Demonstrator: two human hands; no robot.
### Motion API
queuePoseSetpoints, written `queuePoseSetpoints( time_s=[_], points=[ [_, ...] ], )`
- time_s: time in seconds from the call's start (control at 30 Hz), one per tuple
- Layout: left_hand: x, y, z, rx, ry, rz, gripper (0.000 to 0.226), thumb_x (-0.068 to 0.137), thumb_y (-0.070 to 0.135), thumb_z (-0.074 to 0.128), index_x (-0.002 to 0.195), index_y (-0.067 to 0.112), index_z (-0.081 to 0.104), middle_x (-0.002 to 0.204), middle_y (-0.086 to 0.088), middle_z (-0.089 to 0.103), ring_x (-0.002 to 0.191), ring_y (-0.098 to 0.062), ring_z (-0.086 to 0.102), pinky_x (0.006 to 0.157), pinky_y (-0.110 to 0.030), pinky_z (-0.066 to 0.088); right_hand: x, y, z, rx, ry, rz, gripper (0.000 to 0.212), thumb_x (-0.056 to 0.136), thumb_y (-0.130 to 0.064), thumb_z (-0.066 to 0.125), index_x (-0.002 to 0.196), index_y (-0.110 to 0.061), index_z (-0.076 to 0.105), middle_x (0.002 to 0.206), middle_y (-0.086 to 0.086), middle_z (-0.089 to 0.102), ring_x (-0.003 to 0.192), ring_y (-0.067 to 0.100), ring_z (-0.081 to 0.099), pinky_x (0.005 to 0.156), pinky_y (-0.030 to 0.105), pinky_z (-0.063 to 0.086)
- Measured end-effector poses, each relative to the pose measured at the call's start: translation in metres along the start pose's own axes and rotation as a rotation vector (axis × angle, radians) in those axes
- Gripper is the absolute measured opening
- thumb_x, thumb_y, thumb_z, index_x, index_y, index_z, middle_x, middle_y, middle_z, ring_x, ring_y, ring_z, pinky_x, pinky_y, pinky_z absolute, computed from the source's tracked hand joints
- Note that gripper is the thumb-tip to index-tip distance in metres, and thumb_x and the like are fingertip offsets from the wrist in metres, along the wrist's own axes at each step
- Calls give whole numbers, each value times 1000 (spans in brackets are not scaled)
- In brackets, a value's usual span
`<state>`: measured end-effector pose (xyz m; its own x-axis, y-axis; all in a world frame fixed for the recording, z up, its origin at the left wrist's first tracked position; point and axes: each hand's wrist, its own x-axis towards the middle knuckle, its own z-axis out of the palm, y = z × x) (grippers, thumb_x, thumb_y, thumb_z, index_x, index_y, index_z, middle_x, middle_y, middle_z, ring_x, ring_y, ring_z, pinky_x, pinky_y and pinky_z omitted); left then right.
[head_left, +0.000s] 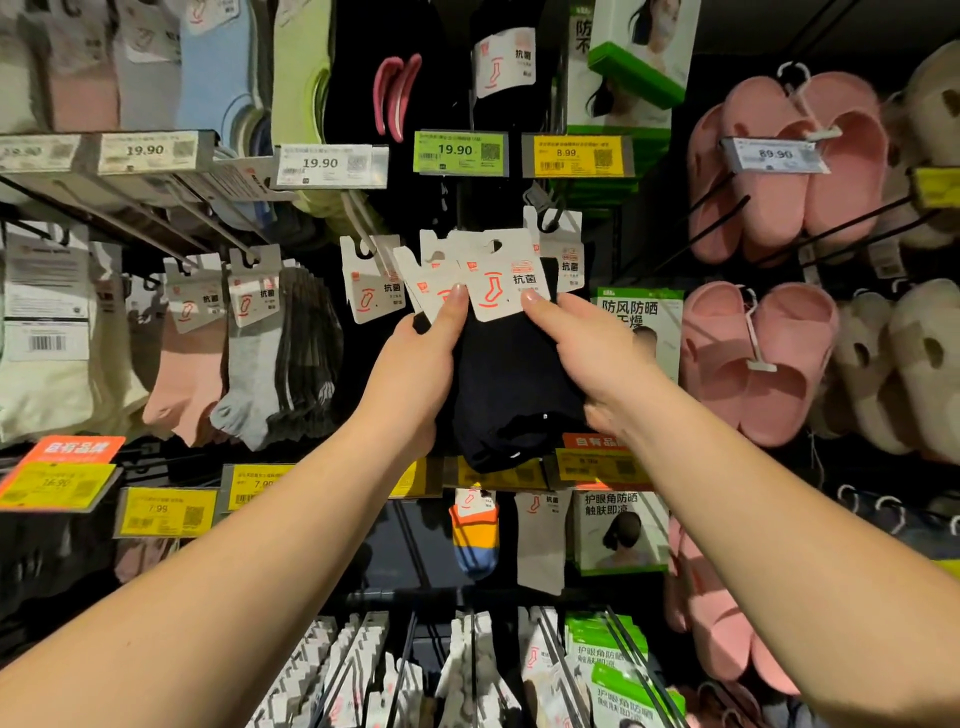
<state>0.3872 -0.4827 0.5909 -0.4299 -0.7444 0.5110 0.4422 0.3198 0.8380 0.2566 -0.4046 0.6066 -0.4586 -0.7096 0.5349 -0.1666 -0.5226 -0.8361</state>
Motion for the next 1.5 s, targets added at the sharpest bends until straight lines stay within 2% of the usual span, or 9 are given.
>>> queuePoseSetpoints(
  time_s=[0.13, 0.33, 0.53, 0.73, 0.93, 1.13, 1.27, 1.37, 1.5],
  points=[
    [2, 1, -3, 20, 51, 38, 42, 95, 52, 60, 130, 28, 60, 115, 10, 73, 102, -10, 71, 88, -37, 59, 8, -11, -16, -8, 71, -54, 21, 99, -28, 58, 114, -15, 65, 106, 4, 77, 101, 22, 73, 91, 48, 58],
    [5, 4, -10, -3, 101, 82, 27, 96, 47, 61, 118, 32, 62, 117, 9, 73, 108, -13, 69, 97, -43, 55, 27, -19, -39, -187, 176, -151, 17, 96, -32, 58, 106, -20, 65, 107, -3, 75, 100, 17, 72, 91, 49, 58],
    [2, 8, -8, -39, 68, 37, 21, 96, 47, 61, 111, 33, 65, 111, 9, 75, 103, -14, 72, 95, -43, 56, 48, -25, -44, -274, 176, -192, 30, 89, -45, 57, 110, -25, 64, 114, -6, 73, 106, 16, 69, 98, 48, 54],
    [-1, 14, -6, -45, 54, -12, 17, 100, 40, 52, 106, 31, 65, 102, 9, 77, 98, -16, 73, 92, -43, 58, 59, -30, -45, -143, 171, -125, 22, 98, -29, 56, 114, -16, 64, 110, 4, 74, 100, 22, 72, 87, 44, 60],
    [-1, 15, -2, -75, 61, -41, 17, 97, 35, 49, 104, 28, 64, 102, 6, 77, 98, -19, 73, 95, -47, 56, 64, -15, -49, -351, 188, -46, 29, 101, -35, 51, 121, -15, 58, 112, -1, 68, 98, 14, 66, 72, 29, 53],
    [-2, 16, 1, -103, 18, -48, 17, 98, 33, 51, 106, 25, 64, 101, 6, 78, 95, -17, 74, 85, -37, 58, 73, -9, -51, -606, 234, 47, 61, 93, -60, 47, 135, -15, 51, 123, 1, 62, 112, 24, 59, 100, 44, 48],
    [-4, 18, 0, -116, 3, -52, 15, 98, 31, 51, 103, 24, 64, 93, 8, 78, 91, -16, 75, 82, -35, 57, 71, -6, -57, -712, 225, 48, 78, 85, -72, 45, 139, -15, 47, 131, 2, 58, 119, 25, 56, 102, 48, 48],
    [-4, 16, -2, -133, 5, -60, 15, 98, 32, 51, 102, 26, 65, 95, 8, 78, 93, -17, 75, 86, -38, 57, 64, -4, -62, -765, 288, -4, 62, 90, -68, 49, 124, -16, 49, 118, 1, 57, 107, 22, 56, 87, 36, 47],
    [-5, 14, -3, -162, 5, -54, 17, 100, 31, 51, 101, 28, 67, 94, 9, 78, 89, -14, 75, 83, -36, 57, 38, -10, -52, -703, 378, -290, 33, 99, -51, 50, 106, -19, 55, 106, -2, 59, 91, 10, 56, 74, 29, 42]
  ],
)
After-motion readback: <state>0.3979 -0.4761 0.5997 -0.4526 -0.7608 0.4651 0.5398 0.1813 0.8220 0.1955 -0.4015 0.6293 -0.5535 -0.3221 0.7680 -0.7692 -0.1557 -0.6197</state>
